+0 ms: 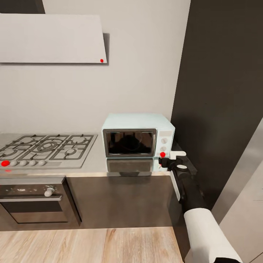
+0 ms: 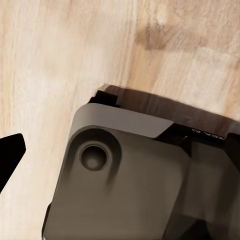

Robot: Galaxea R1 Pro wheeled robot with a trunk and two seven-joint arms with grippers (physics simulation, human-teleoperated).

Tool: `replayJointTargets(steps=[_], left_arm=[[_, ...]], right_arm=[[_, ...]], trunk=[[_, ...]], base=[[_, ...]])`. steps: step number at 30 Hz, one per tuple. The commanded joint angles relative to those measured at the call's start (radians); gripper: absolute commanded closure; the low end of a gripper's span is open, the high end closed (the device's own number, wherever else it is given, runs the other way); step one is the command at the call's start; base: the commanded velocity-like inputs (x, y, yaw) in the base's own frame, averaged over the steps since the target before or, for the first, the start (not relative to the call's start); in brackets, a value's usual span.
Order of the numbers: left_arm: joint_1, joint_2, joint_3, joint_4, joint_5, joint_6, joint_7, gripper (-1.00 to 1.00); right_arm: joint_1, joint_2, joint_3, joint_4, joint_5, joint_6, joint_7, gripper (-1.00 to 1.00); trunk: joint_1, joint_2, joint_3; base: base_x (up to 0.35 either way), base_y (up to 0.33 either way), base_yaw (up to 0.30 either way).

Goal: In the kitchen, take the popcorn bag from the countertop, put it into the microwave, and heat it until the popcorn is cooked so the cooked popcorn ends up inside the bag.

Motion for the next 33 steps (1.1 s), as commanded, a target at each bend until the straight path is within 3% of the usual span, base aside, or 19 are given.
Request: replayJointTargets(steps=[1, 16, 30, 33], left_arm=[[-0.001, -0.001, -0.009, 0.0, 0.008, -0.003, 0.003, -1.0], [-0.001, 0.0, -0.009, 0.0, 0.009, -0.003, 0.003, -1.0], [-0.001, 0.0, -0.008, 0.0, 0.011, -0.003, 0.003, -1.0], [-0.001, 0.0, -0.009, 0.0, 0.011, -0.003, 0.003, -1.0]], right_arm=[[0.0, 0.0, -0.001, -0.001, 0.004, 0.005, -0.001, -1.0], [0.003, -0.004, -0.005, 0.059, -0.001, -0.021, -0.002, -1.0], [0.003, -0.008, -0.006, 0.093, 0.003, -0.022, 0.009, -1.0], [0.003, -0.022, -0.006, 0.093, 0.007, -0.02, 0.01, -1.0]], trunk=[[0.0, -0.001, -0.001], [0.0, -0.001, -0.001], [0.0, -0.001, -0.001], [0.0, -0.001, -0.001]], base=[[0.0, 0.0, 0.0], [0.136, 0.0, 0.0], [0.012, 0.0, 0.0], [0.0, 0.0, 0.0]])
